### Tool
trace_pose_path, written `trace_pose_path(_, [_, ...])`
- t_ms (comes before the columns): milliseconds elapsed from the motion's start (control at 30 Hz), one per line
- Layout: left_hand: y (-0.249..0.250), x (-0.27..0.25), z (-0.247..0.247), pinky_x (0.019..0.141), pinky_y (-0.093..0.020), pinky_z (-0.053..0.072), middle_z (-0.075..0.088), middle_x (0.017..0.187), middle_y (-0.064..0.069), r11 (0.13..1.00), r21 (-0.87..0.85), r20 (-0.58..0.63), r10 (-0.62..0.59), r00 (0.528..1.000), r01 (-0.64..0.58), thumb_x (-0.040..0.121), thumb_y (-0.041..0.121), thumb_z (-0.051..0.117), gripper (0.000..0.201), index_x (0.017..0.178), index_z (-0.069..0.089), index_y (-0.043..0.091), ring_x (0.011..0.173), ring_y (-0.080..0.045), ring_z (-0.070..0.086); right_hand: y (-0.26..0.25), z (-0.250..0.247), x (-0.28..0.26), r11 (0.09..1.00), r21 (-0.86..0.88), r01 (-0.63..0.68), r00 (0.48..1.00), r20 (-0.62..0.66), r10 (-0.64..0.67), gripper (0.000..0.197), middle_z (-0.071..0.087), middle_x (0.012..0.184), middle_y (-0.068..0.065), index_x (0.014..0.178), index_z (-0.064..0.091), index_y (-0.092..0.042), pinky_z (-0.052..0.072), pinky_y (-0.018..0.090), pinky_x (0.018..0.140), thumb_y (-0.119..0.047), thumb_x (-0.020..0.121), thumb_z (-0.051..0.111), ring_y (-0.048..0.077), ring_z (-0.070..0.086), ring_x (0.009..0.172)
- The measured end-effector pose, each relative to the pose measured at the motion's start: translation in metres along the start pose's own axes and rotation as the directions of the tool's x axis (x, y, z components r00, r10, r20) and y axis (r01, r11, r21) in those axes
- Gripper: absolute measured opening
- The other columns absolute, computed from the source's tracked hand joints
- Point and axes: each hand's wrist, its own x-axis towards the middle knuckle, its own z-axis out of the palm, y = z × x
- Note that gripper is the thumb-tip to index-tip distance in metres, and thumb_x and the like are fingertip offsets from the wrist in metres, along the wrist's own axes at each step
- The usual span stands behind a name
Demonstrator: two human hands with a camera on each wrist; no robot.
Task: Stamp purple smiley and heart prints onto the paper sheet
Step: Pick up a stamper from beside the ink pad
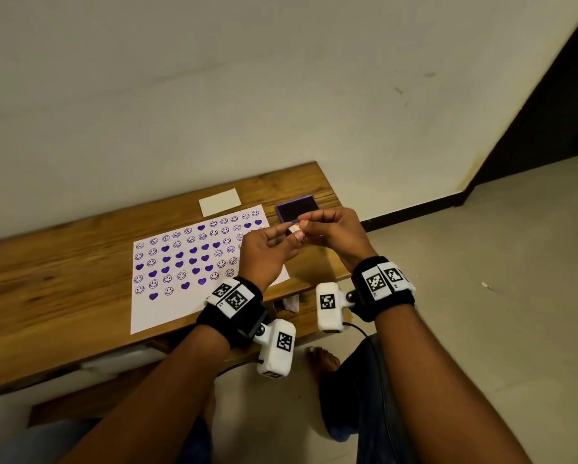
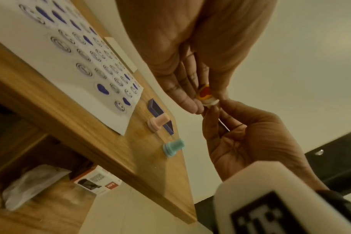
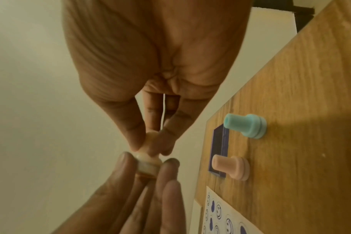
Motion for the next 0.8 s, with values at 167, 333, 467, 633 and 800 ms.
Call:
trace_pose_path(167, [-0.003,0.005,0.016,0.076,-0.024,0.058,0.072,0.099,-0.016,0.996,-0.085,-0.022,-0.041,0.999,0.039,0.087,0.006,0.066,0.029,0.117,0.064,0.002,0.090,-0.021,0.072,0.003,0.002,0.003,0.998,-0.036,0.047,0.983,-0.177,-0.052,0.011,0.076,0.090,0.011,0.091,0.076,-0.010,0.058,0.028,0.072,-0.001,0.086,0.071,0.021,0.073,0.084])
trace_pose_path(333, [-0.012,0.012,0.015,0.080,-0.026,0.057,0.071,0.103,-0.019,0.972,-0.196,-0.091,-0.150,0.984,0.130,0.086,0.004,0.067,0.022,0.108,0.064,0.004,0.096,-0.025,0.070,0.002,-0.019,0.014,0.980,0.177,0.091,0.900,-0.436,-0.005,0.012,0.075,0.090,0.013,0.093,0.076,-0.006,0.057,0.031,0.070,0.002,0.084,0.072,0.018,0.071,0.075])
trace_pose_path(467, [-0.031,0.015,0.004,0.086,-0.026,0.054,0.072,0.106,-0.004,0.992,0.107,-0.085,-0.051,0.995,0.060,0.083,0.005,0.071,0.025,0.102,0.069,0.021,0.097,-0.010,0.067,0.004,-0.016,0.013,0.992,0.090,0.093,0.910,-0.412,-0.048,0.011,0.075,0.085,0.009,0.095,0.076,-0.007,0.056,0.026,0.064,-0.004,0.085,0.074,0.014,0.070,0.068])
trace_pose_path(633, [-0.044,0.017,0.011,0.089,-0.026,0.053,0.070,0.111,0.006,0.899,0.438,0.004,0.011,1.000,-0.011,0.081,0.006,0.072,0.037,0.116,0.068,0.018,0.094,-0.009,0.066,0.007,0.000,0.013,0.993,-0.057,0.106,0.922,-0.369,-0.120,0.018,0.076,0.090,0.010,0.100,0.075,-0.004,0.062,0.031,0.072,-0.006,0.082,0.078,0.018,0.075,0.080])
trace_pose_path(800, [-0.048,0.020,0.017,0.091,-0.033,0.053,0.071,0.111,-0.004,0.749,0.661,0.043,0.032,0.999,-0.052,0.084,0.008,0.066,0.032,0.115,0.069,0.016,0.097,-0.017,0.068,0.012,-0.001,0.013,0.994,-0.064,0.091,0.927,-0.359,-0.108,0.018,0.076,0.091,0.010,0.100,0.076,-0.005,0.061,0.031,0.073,-0.007,0.082,0.078,0.020,0.075,0.083])
